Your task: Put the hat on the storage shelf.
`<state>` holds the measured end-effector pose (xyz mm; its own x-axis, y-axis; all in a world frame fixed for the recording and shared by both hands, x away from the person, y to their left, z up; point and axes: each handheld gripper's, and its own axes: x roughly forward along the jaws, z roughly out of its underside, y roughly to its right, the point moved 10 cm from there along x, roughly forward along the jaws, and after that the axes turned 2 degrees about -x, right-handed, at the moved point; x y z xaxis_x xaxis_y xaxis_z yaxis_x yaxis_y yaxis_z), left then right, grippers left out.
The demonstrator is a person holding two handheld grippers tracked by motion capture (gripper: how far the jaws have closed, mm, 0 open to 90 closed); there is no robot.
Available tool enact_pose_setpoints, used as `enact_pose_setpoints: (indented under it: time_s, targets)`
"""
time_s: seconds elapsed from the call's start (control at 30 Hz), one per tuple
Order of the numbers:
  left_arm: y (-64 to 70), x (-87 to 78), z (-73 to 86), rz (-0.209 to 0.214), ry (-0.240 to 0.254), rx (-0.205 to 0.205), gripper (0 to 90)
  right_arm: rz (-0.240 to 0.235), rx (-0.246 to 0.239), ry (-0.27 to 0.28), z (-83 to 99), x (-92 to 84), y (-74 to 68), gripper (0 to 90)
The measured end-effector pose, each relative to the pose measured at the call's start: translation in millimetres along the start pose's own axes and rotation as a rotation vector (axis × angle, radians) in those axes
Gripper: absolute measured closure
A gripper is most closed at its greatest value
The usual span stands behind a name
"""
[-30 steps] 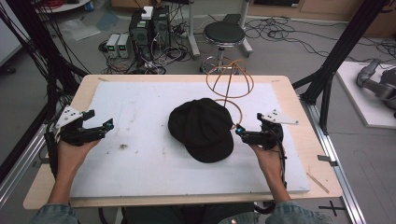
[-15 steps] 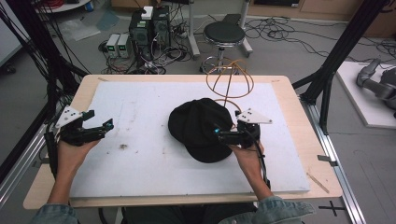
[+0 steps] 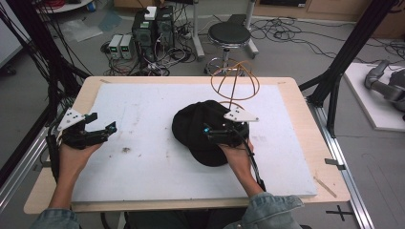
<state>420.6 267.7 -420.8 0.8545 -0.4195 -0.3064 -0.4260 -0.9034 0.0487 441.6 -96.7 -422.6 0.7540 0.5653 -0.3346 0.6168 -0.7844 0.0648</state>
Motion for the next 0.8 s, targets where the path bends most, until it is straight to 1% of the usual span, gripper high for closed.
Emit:
enact_pose_setpoints:
  time_s: [0.03,0.1,0.13,0.23,0.5,0.53,0.57,0.63,0.7,0.73,0.77,0.8]
  targets:
    - [0.1,0.0,0.0,0.000,0.000,-0.001,17.3,0.000,0.000,0.000,0.0,0.0,0.0,7.6]
    - [0.1,-0.1,-0.1,0.000,0.001,-0.001,17.3,0.005,-0.014,-0.002,0.0,4.5,0.1,13.4]
    - [0.1,0.1,0.0,0.000,0.000,-0.001,17.3,0.002,-0.023,0.002,-0.8,5.5,0.0,14.4]
    - [0.4,0.7,0.3,0.000,-0.001,0.001,17.3,0.020,-0.037,0.006,-2.8,8.1,1.9,14.0]
    - [0.8,0.7,0.7,0.002,-0.004,0.002,17.3,0.021,-0.043,-0.002,-9.7,21.3,1.3,14.0]
    - [1.0,0.8,0.6,0.002,-0.003,0.000,17.3,0.022,-0.052,-0.008,-10.9,25.8,0.2,14.1]
    - [1.1,0.7,0.6,0.005,-0.004,0.003,17.3,0.022,-0.052,-0.008,-10.9,25.8,0.2,14.1]
    - [1.0,0.7,0.6,0.004,-0.004,0.004,17.3,0.033,-0.055,-0.008,-11.2,30.3,0.6,14.7]
    - [1.0,0.9,0.6,0.004,-0.002,0.000,17.3,0.033,-0.048,-0.015,-9.9,31.3,0.8,15.1]
    - [0.9,0.9,0.7,0.003,-0.003,0.000,17.3,0.033,-0.042,-0.033,-6.0,34.3,2.9,17.2]
    - [1.0,0.9,0.7,0.004,-0.003,0.000,17.3,0.033,-0.042,-0.033,-6.0,34.3,2.9,17.2]
    - [1.0,1.0,0.6,0.005,-0.002,0.000,17.3,0.033,-0.040,-0.050,-3.4,35.3,4.0,21.4]
